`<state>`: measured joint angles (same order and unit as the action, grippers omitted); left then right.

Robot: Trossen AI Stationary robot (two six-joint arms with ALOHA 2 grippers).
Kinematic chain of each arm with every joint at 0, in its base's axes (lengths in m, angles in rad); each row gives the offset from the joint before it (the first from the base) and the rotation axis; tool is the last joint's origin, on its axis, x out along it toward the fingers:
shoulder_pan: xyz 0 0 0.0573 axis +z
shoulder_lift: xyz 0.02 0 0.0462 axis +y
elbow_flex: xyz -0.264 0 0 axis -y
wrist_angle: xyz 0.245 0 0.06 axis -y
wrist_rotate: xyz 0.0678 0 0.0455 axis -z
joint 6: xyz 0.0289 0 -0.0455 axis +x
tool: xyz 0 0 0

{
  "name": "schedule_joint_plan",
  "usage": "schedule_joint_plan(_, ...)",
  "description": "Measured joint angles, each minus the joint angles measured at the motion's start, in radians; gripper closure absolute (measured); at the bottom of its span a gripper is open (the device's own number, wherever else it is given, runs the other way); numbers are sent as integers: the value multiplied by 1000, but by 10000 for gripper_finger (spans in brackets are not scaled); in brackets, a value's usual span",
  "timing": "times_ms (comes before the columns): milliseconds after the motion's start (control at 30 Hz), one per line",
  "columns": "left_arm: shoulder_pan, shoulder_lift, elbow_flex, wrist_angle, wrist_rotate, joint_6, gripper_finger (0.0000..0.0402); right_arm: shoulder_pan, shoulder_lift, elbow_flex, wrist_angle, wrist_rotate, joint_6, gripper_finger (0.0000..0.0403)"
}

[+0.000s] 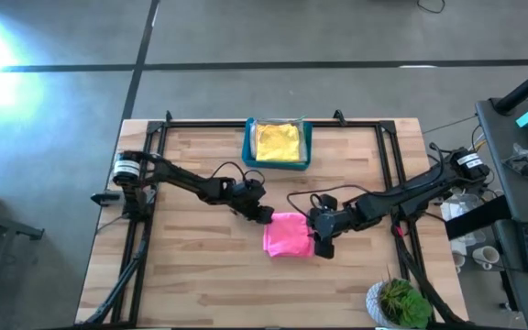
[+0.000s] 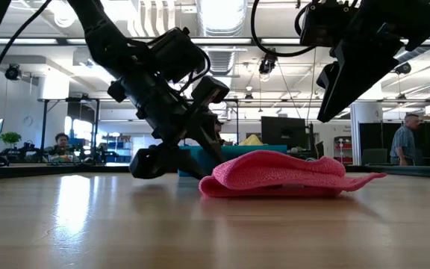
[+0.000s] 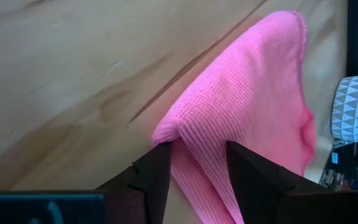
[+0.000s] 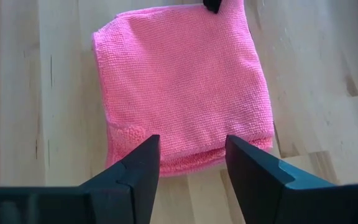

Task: Fold microfiber towels
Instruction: Put the pink microfiber cloth into the blue bin

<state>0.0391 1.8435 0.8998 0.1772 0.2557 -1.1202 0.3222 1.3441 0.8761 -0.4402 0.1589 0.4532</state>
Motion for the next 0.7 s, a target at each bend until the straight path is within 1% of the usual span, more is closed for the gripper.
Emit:
schedule_joint_plan(367,0,-31,0,1,0,2,261,0,0,0,1,0,7,235)
schedule_joint_plan(467,0,-35,0,5,0,25,261,0,0,0,1,0,7,237)
schedule_joint_plan(700,0,-8,1,0,-8,27,261,0,0,0,3,2,7,237)
